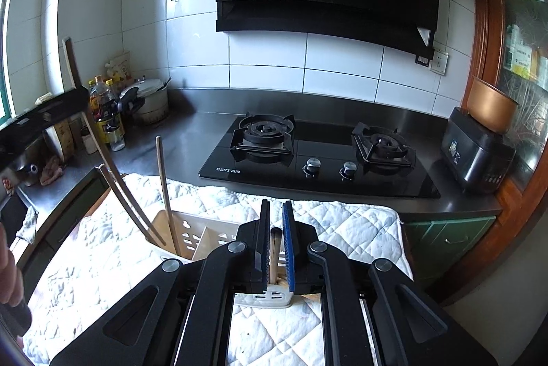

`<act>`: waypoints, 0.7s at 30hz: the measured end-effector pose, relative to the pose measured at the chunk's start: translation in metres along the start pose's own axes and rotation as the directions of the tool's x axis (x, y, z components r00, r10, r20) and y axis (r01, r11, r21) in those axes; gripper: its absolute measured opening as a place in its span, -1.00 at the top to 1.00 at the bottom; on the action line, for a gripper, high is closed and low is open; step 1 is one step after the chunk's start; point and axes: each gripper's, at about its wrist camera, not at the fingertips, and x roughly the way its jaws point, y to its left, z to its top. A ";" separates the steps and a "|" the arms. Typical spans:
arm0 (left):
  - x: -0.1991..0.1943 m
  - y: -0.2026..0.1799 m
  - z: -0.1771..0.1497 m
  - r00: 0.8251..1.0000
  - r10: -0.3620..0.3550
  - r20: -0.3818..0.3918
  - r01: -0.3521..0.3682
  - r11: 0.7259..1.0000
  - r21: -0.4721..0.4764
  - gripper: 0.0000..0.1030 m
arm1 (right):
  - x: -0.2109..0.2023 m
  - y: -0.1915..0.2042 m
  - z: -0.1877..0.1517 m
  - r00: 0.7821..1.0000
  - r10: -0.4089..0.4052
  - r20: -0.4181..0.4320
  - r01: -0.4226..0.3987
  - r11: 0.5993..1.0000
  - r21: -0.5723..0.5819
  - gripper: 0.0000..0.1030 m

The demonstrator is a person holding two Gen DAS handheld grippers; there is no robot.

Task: Organize utensils
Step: 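Lower the left tool's chopstick into the caddy and open while the right tool does likewise, then move both open tools back over the loose chopsticks on the cloth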

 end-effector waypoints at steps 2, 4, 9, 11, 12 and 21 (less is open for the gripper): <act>0.006 0.003 -0.004 1.000 0.000 -0.014 0.000 1.000 -0.009 0.89 | -0.003 0.001 0.000 1.000 -0.003 0.006 0.003 1.000 -0.012 0.86; 0.011 0.007 -0.008 0.999 -0.005 -0.033 0.005 1.000 -0.015 0.89 | -0.007 0.002 -0.001 1.000 0.001 0.008 0.000 1.000 -0.019 0.85; 0.023 0.011 -0.017 0.996 -0.020 -0.085 0.018 1.000 -0.020 0.88 | -0.021 0.003 -0.002 1.000 0.012 0.025 -0.012 1.000 -0.020 0.72; 0.024 0.011 -0.020 0.995 -0.015 -0.099 0.014 1.000 -0.016 0.82 | -0.031 0.003 -0.006 0.999 0.021 0.040 -0.021 1.000 -0.019 0.66; 0.023 0.010 -0.022 0.995 -0.017 -0.100 0.015 1.000 -0.014 0.81 | -0.036 0.003 -0.008 0.999 0.024 0.045 -0.023 0.999 -0.023 0.62; -0.014 0.007 -0.021 0.998 -0.021 -0.058 0.020 1.000 -0.008 0.30 | -0.080 0.005 -0.050 0.996 0.071 0.056 -0.069 0.997 -0.035 0.37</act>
